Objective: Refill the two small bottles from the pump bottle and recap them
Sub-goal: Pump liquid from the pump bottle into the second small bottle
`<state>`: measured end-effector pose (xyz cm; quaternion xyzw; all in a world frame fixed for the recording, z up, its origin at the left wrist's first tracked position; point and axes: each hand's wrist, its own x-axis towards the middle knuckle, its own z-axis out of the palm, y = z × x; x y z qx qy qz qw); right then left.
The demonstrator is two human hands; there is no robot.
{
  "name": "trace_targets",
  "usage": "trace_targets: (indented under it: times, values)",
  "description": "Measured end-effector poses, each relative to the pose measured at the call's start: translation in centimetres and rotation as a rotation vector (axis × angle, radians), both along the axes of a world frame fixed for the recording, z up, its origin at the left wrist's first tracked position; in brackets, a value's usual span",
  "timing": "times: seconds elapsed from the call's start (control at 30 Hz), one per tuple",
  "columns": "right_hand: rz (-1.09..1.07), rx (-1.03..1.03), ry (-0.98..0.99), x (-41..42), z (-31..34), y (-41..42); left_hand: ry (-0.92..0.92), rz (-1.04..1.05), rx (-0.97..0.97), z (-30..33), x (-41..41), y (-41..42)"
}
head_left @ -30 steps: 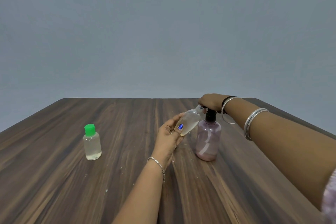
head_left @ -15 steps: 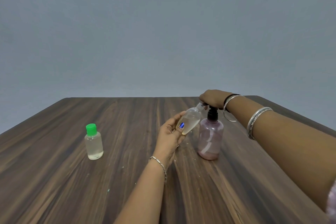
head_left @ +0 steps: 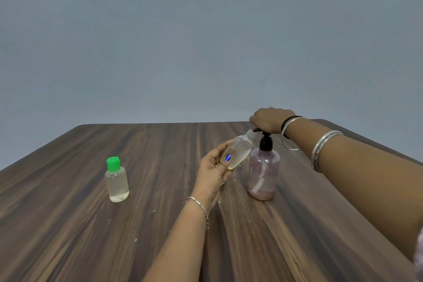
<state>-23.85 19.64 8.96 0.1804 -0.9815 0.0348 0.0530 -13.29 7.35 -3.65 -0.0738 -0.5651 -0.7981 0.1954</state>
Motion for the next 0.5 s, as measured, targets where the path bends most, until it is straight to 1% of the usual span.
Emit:
trace_targets:
  times: [0.13, 0.33, 0.5]
  values:
    - [0.012, -0.009, -0.012, -0.1, 0.2, -0.2, 0.010, -0.006, 0.012, -0.1, 0.0, 0.1]
    - [0.045, 0.070, -0.032, 0.7, -0.2, -0.7, 0.012, -0.009, 0.020, -0.1, 0.0, 0.1]
    - [0.065, 0.061, -0.099, 0.6, -0.9, -0.7, -0.004, 0.009, 0.009, -0.1, 0.2, 0.2]
